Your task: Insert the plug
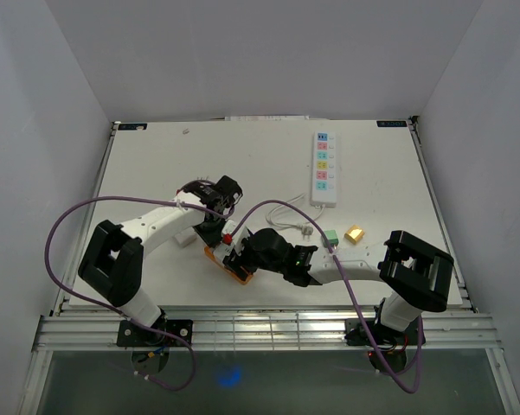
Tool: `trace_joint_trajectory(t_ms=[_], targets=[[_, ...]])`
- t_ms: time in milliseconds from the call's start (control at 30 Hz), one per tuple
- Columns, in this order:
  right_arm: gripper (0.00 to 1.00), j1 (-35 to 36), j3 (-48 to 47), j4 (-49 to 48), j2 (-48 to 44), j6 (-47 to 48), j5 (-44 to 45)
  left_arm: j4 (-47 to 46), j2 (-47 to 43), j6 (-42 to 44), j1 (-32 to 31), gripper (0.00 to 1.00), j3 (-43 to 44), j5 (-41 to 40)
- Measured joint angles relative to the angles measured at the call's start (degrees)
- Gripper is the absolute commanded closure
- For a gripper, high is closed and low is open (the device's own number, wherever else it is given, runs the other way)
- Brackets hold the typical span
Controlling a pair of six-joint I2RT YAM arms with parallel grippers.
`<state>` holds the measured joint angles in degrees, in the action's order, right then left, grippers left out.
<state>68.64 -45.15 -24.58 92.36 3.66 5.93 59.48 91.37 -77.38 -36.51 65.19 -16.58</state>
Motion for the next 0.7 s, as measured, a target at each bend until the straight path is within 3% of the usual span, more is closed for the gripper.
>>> trace_joint_trajectory(t_ms=[67, 333, 467, 500, 600, 700], targets=[[0.5, 0.0, 0.0, 0.0, 0.0, -0.2, 0.2, -0.6, -0.2, 0.9, 0.0, 0.81, -0.2, -0.1], [0.5, 0.0, 0.0, 0.0, 0.0, -0.4, 0.4, -5.0, -3.5, 3.7, 0.0, 0.75, -3.7, -0.2], [0.5, 0.0, 0.0, -0.1, 0.0, -0.5, 0.7, -5.8, -3.7, 4.7, 0.0, 0.61, -4.0, -0.2], [0.5, 0.0, 0.0, -0.1, 0.0, -0.5, 0.8, -5.9, -3.7, 4.8, 0.0, 0.5, -4.0, -0.2], [0.5, -0.1, 0.0, -0.2, 0.0, 0.0, 0.6, -6.6, -3.7, 6.1, -0.3, 0.35, -4.3, 0.0], [0.5, -0.2, 0.0, -0.6, 0.2, 0.6, 0.5, -6.9, -3.7, 7.0, -0.8, 0.32, -4.5, 1.0]])
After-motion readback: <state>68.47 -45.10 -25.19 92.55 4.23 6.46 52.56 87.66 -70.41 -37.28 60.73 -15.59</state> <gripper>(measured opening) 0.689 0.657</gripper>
